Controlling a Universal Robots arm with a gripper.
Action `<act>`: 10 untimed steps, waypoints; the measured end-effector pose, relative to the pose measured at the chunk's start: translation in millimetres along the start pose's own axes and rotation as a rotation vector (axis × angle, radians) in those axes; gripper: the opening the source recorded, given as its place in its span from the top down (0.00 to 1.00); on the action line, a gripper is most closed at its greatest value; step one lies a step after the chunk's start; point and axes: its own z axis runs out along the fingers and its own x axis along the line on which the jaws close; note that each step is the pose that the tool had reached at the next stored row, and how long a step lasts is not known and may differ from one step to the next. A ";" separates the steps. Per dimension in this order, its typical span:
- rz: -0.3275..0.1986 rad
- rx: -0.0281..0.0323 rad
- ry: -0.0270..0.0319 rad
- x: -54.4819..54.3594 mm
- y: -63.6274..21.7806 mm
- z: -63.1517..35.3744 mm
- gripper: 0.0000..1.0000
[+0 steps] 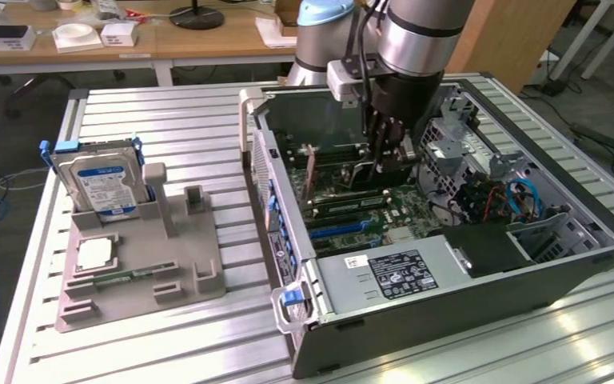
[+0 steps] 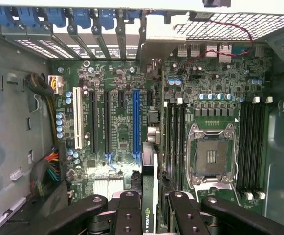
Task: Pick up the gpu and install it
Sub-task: 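Insert the gpu into the slot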
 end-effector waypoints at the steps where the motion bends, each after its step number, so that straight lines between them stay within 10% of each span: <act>1: 0.000 0.0001 -0.0002 0.4 0.0 0.4 0.74; 10: 0.000 0.0001 -0.0001 4.5 0.5 2.4 0.74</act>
